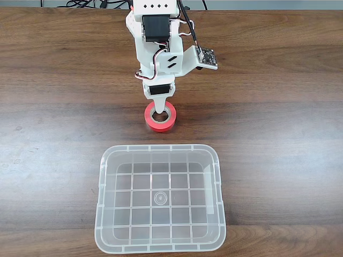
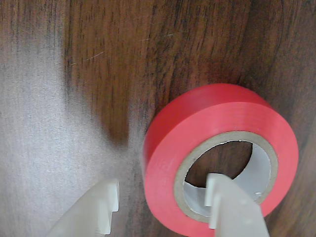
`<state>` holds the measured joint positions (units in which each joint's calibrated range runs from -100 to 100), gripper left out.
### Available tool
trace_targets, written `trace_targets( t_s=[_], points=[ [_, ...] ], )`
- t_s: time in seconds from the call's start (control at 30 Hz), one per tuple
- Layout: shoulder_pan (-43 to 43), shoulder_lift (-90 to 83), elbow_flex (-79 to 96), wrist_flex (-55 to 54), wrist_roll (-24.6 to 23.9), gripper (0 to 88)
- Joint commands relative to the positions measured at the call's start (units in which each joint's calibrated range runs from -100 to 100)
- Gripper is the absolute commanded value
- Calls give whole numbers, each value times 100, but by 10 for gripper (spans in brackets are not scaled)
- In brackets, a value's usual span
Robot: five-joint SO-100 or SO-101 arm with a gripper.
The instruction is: Grab the tape and place it in the box.
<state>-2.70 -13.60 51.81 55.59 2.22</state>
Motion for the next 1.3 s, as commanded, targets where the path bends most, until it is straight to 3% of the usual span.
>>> trace_targets(
  t_s=[0.0, 0.27, 0.8, 1.27],
  points=[
    [66, -176, -34, -200, 47, 131],
    [256, 395, -113, -277, 84, 75],
    [336, 9, -244, -97, 179, 63],
    [270, -2131, -1313, 1530, 179, 64]
  ],
)
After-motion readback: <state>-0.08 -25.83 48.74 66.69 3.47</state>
